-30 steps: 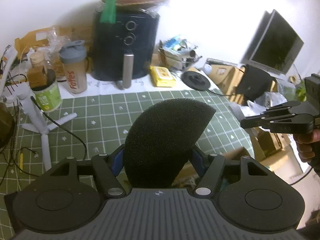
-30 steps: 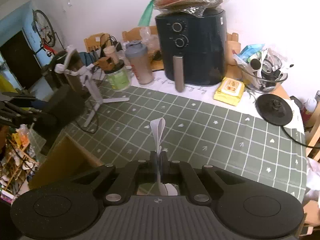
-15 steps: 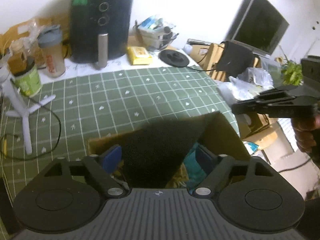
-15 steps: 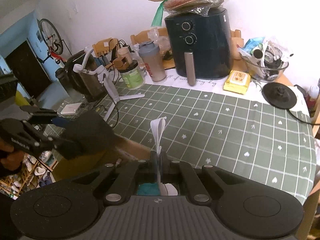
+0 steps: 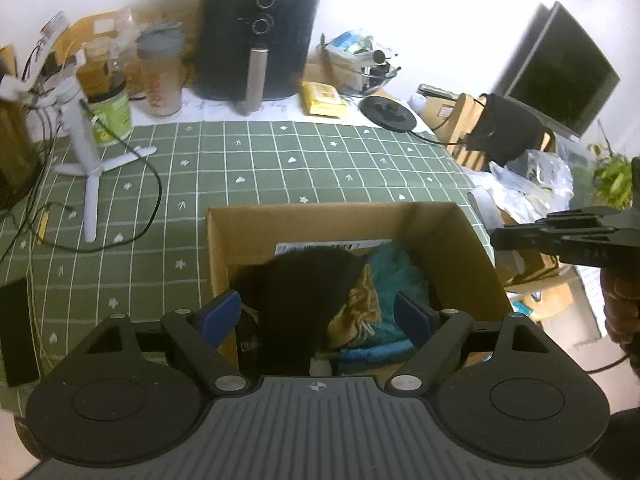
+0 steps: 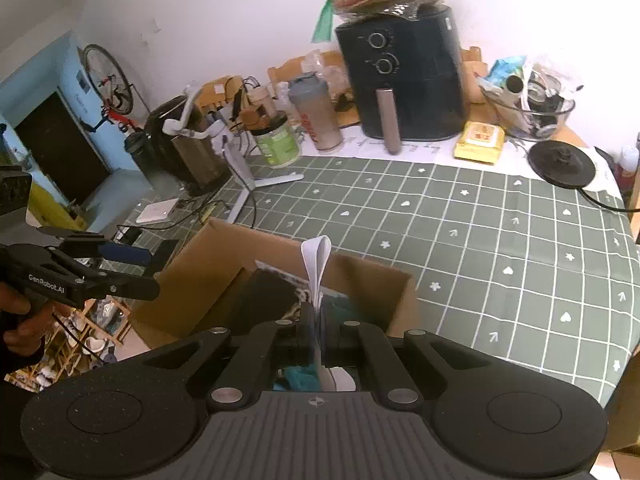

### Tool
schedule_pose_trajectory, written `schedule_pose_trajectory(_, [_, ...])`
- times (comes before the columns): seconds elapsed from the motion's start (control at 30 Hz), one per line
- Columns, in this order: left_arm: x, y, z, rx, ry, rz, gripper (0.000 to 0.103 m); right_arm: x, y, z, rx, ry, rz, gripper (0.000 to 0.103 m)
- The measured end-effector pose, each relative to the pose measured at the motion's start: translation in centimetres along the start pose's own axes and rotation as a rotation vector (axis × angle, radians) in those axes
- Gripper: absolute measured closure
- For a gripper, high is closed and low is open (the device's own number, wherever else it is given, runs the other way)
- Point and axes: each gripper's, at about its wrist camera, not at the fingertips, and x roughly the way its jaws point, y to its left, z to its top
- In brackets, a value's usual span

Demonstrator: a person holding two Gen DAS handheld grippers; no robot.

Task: Organize soft objects
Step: 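Carry the foam and strap over the box and lower them in, then open both grippers and withdraw them from the box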

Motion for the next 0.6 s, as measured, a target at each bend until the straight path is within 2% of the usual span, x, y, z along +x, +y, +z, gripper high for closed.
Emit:
schedule_pose_trajectory(0.33, [-1.5,-0.2,-0.8,-0.012,-0.035,0.027,0.019,-0.3,2.9,1.9,-0.104,-0.030,0.053,0.098])
schedule_pose_trajectory(0.4, [-2.0,0.1,-1.0,-0.017,-0.040,0.033,0.019,0.2,3.9,2.0,-0.146,-0.020,0.063,0.095])
schedule_pose_trajectory(0.43, [-2.2,0.2,-1.1,-0.020,-0.042,0.035,0.019,0.6,4.4,2.0,-0.167,0.001,0.063,0.090])
schedule_pose_trajectory(0.47, [-2.4,0.4,-1.2,-0.023,-0.043,0.039,0.019,1.2,5.0,1.9,-0.189,0.031,0.055,0.066])
schedule_pose_trajectory(0.5, [-2.5,0.5,-1.3,-0.024,-0.044,0.044,0.019,1.6,5.6,1.6,-0.207,0.042,0.032,0.031])
schedule_pose_trajectory(0.57, [-2.9,0.9,-1.6,-0.028,-0.047,0.052,0.019,1.8,6.5,0.9,-0.224,0.026,-0.014,0.002])
schedule_pose_trajectory(0.6, [-3.1,1.1,-1.8,-0.032,-0.051,0.057,0.019,1.9,6.8,0.6,-0.222,0.024,-0.020,0.000])
